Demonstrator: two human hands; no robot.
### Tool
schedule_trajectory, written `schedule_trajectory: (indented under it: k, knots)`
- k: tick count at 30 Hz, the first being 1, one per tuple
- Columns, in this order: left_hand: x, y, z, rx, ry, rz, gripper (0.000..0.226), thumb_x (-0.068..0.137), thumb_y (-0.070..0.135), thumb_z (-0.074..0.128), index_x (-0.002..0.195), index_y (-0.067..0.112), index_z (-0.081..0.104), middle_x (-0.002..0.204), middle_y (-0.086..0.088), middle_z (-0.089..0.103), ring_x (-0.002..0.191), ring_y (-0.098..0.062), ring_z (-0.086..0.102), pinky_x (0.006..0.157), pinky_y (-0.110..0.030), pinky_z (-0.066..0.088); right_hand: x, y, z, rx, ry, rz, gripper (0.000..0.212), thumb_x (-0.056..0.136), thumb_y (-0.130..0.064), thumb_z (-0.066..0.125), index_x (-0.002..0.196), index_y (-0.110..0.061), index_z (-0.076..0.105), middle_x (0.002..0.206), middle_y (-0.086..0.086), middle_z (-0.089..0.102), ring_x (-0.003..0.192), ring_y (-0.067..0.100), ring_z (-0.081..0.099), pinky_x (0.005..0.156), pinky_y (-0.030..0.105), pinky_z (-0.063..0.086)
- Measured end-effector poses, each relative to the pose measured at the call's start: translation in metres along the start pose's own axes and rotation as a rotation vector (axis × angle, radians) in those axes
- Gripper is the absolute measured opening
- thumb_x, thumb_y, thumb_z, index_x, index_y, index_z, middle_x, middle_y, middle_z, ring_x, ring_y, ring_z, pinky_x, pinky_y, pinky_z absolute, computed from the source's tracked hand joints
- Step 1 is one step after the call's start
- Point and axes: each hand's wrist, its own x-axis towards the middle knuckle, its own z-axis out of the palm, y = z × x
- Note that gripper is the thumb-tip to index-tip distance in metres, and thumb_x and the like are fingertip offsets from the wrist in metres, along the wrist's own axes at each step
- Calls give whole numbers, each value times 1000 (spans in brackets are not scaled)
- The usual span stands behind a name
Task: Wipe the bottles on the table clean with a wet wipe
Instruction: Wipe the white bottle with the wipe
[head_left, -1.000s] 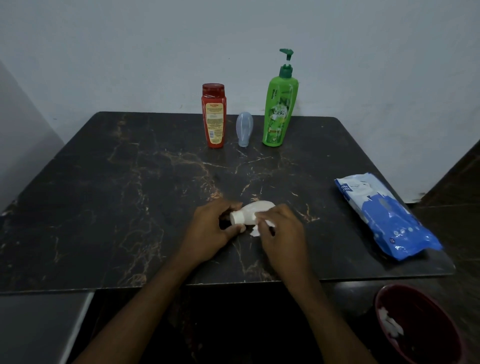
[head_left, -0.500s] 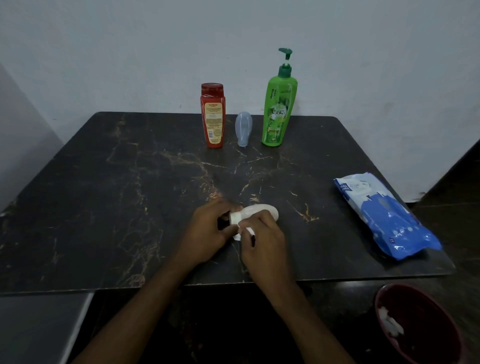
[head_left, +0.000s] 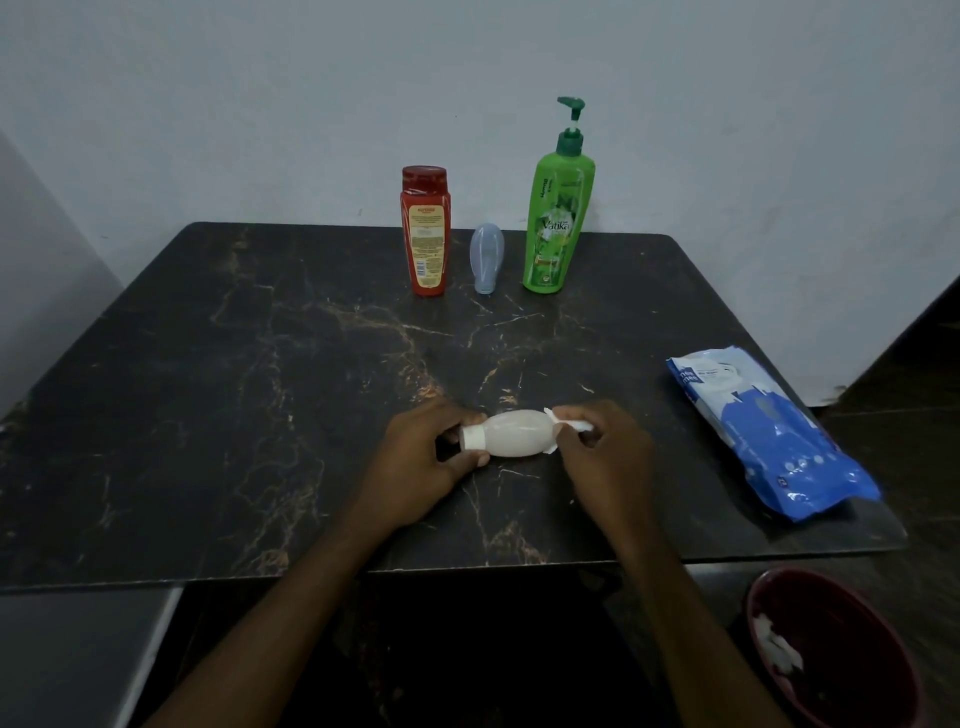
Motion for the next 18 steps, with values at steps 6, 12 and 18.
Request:
schedule_trajectory:
  k: [6, 12, 18]
  knots:
    - [0, 0, 0, 9, 1, 11, 41, 75, 21, 88, 113, 22, 74, 102, 12, 69, 92, -1, 62, 81, -19, 50, -22, -7, 12, -41, 67, -207, 19, 85, -3, 67, 100, -14, 73, 101, -3, 62, 90, 8, 60, 77, 7, 40]
    - [-1, 2, -1, 15, 4, 16, 40, 75, 20, 89, 112, 20, 74, 100, 11, 68, 91, 0, 61, 78, -10, 45, -12, -7, 7, -1, 34, -97, 20, 89, -11, 66, 108, -18, 71, 107, -4, 64, 92, 6, 60, 71, 3, 42]
    - [-1, 3, -2, 28, 1, 25, 39, 74, 20, 89, 110, 20, 74, 98, 11, 67, 89, -1, 61, 76, -11, 44, -25, -17, 23, -71, 21, -247, 17, 85, -6, 67, 101, -12, 72, 101, 1, 61, 89, 9, 56, 77, 4, 32]
